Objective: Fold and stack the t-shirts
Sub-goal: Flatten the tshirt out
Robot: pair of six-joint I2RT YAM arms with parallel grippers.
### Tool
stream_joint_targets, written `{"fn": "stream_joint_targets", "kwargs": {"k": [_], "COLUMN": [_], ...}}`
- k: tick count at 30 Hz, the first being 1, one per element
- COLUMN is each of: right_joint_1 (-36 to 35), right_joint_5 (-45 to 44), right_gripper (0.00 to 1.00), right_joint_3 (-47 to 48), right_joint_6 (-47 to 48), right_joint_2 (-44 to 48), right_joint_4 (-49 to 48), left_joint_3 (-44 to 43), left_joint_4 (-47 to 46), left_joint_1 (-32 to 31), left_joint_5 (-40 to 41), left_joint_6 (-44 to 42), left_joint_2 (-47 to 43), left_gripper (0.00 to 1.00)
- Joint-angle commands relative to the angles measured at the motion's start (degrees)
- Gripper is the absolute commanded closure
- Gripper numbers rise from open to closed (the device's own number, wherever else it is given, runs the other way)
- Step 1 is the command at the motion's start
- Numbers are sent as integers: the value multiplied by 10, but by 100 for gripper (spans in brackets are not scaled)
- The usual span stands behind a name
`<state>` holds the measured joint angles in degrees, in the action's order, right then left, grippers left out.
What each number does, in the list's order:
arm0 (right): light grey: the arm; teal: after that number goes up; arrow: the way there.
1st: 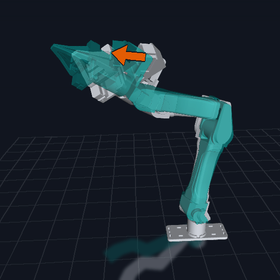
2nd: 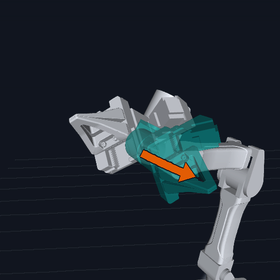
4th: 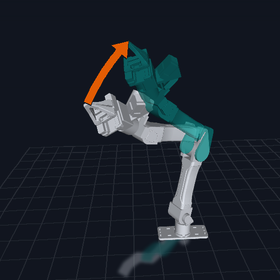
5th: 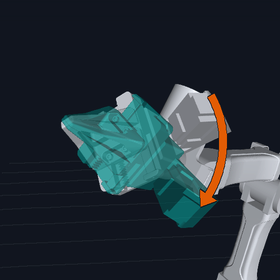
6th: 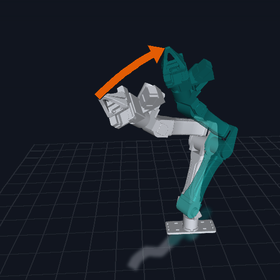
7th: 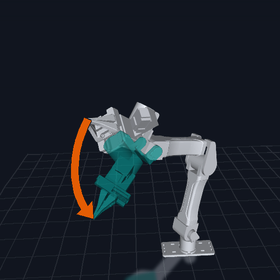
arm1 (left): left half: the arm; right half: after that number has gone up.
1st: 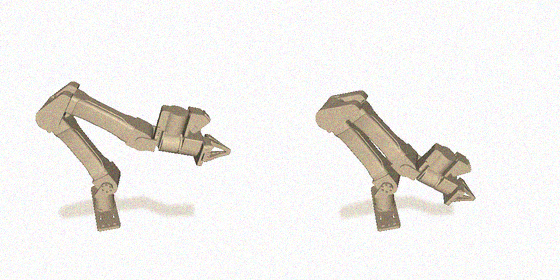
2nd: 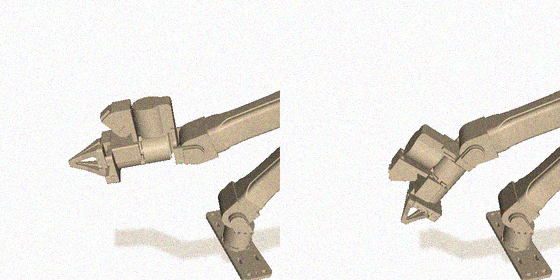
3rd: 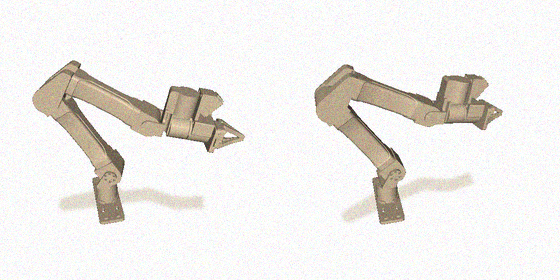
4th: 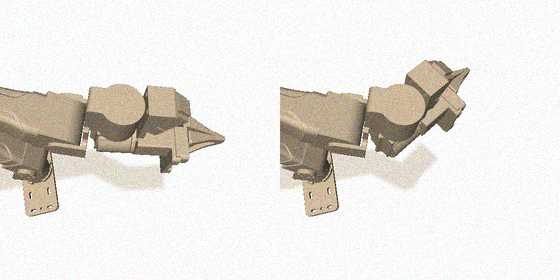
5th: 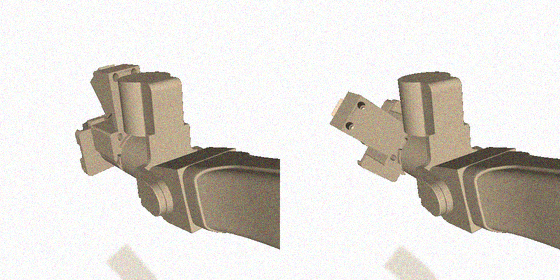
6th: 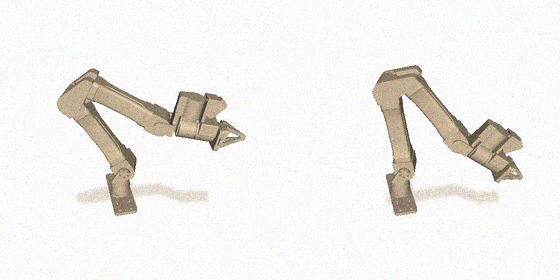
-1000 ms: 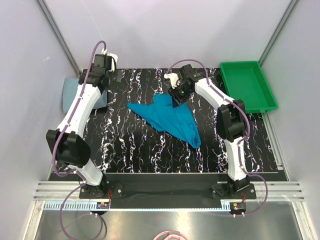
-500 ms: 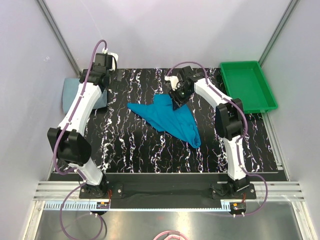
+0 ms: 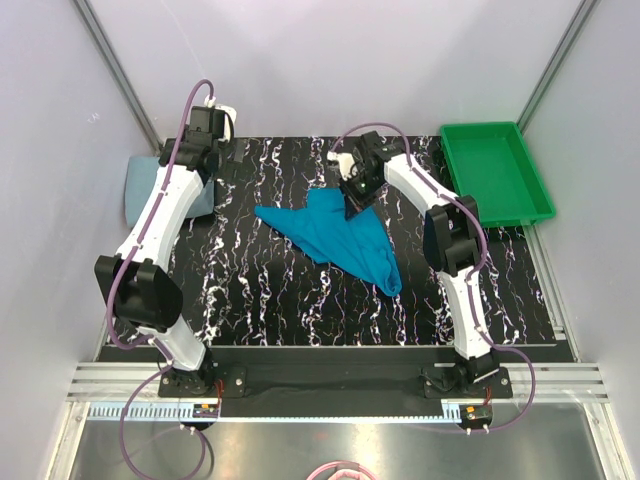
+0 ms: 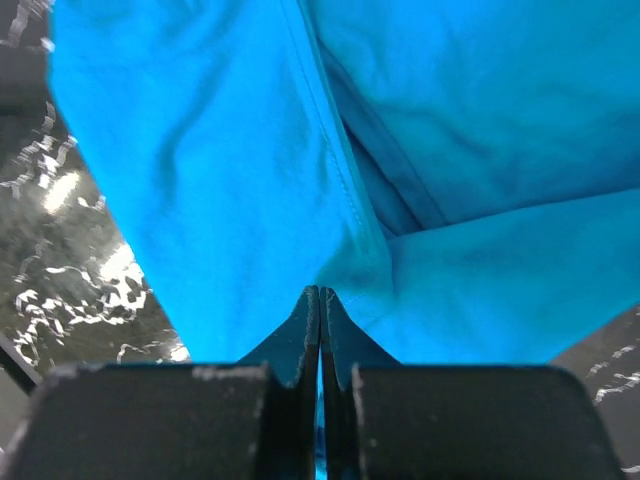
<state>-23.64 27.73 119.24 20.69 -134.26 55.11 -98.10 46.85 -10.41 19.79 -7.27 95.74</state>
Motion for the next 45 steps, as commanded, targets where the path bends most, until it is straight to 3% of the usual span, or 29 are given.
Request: {"fn": "stream_joint_targets", "kwargs": {"k": [1, 8, 9, 10, 12, 15, 19, 27, 36, 42, 45], "right_joint_1": [-4, -4, -3, -4, -2, -3, -3, -2, -4, -17, -32], "right_joint_5": [18, -25, -29, -38, -43, -25, -17, -27, 0, -4, 0], "right_gripper": [100, 99, 74, 55, 33, 31, 32, 35, 91, 95, 96], "right_joint_3": [81, 243, 237, 227, 185, 123, 50, 50, 67, 80, 134], "right_joint_6": [-10, 7, 8, 8, 7, 9, 1, 1, -12, -1, 10], "right_joint_2": [13, -21, -21, -21, -25, -28, -15, -35, -15, 36, 53], "right_joint_4": [16, 57, 59, 61, 69, 85, 59, 54, 61, 77, 109], "left_joint_3": [-9, -27, -26, -24, -22, -17, -12, -17, -16, -69, -98], "left_joint_4": [-19, -21, -21, -20, -20, -20, -20, -19, -19, 5, 13], "left_joint_1": [2, 8, 9, 9, 10, 13, 15, 15, 27, 41, 40], "left_joint_5": [9, 15, 14, 12, 10, 10, 7, 5, -8, -97, -173], "left_joint_6": [-6, -6, -5, -5, -4, -4, -1, -2, 12, 46, 61], "left_joint_2": [-20, -13, -13, -14, -17, -20, -21, -18, -6, 62, 101], "left_gripper": [1, 1, 1, 1, 1, 1, 1, 1, 1, 1, 1]}}
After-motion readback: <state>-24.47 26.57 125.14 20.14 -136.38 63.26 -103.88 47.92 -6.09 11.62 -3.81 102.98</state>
